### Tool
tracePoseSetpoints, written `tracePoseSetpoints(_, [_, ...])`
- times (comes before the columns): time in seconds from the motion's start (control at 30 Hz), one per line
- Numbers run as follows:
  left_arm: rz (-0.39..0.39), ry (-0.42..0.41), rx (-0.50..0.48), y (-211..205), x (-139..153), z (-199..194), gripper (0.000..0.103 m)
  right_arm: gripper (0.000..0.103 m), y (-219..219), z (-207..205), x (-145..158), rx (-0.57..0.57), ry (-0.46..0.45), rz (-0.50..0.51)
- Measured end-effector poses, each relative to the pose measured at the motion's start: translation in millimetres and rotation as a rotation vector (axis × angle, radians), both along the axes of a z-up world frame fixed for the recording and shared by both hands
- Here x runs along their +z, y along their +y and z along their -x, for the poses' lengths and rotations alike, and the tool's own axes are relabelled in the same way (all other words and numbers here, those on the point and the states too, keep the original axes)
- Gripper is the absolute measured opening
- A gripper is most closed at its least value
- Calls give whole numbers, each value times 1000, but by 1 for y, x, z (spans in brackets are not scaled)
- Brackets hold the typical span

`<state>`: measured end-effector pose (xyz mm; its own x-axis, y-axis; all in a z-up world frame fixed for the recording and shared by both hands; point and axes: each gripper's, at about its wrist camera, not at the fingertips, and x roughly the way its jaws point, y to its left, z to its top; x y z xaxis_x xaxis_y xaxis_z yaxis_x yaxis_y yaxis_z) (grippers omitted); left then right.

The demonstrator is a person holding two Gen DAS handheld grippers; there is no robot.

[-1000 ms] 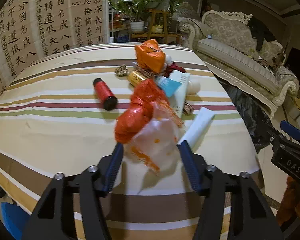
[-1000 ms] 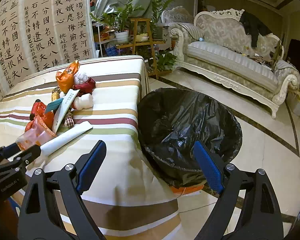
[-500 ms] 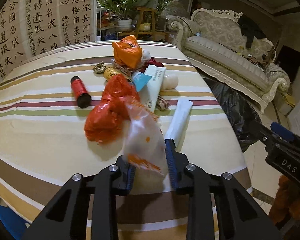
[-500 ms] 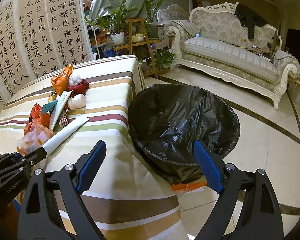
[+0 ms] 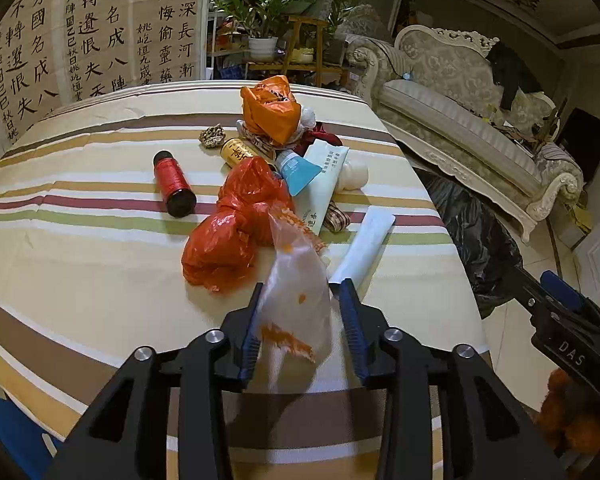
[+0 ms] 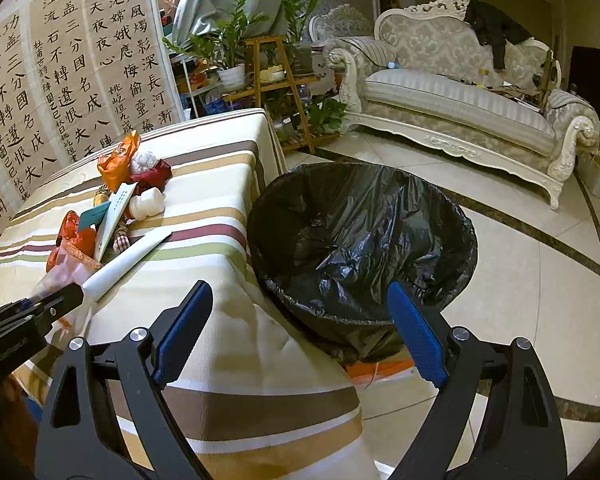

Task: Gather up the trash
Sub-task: 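Reach the left tool to the translucent orange-printed bag and grasp it, then grasp the white tube with the right tool while the left tool holds the bag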

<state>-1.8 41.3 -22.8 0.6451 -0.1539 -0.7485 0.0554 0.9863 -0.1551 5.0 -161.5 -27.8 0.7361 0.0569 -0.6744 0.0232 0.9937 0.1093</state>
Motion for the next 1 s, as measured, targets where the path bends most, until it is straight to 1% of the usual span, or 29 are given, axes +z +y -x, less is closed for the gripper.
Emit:
tracePoseSetpoints(0.17, [10,5,23,5,-2,-2,43,87,2,1,0,5,-1,4])
tracePoseSetpoints(0.2, [17,8,22,6,-2,-2,41,87,3,1,0,6,-2,6])
tracePoseSetpoints(0.27, [39,6,13,7,-3,-1,35,87,5,1,1,8,-3,11])
tracePoseSetpoints(0.33, [49,2,11,8,-2,0,31,87,7,2,1,10,-3,14])
tracePoseSetpoints(0.37, [45,-2,8,7,-2,1,24,87,8,2,1,10,-3,16])
tracePoseSetpoints(0.4, [55,-10,-6,7,-1,2,19,87,9,2,2,11,-2,19])
tracePoseSetpoints(0.47, [82,-21,-16,9,0,4,14,87,11,2,2,12,-2,23])
tracePoseSetpoints(0.63, [68,-44,-28,9,5,11,12,87,20,3,7,26,-6,35])
tracePoseSetpoints(0.8, [20,-97,-35,13,15,21,12,87,38,3,11,55,-6,56])
tracePoseSetpoints(1.0, [21,-99,12,40,17,19,12,87,67,-2,17,104,-3,78])
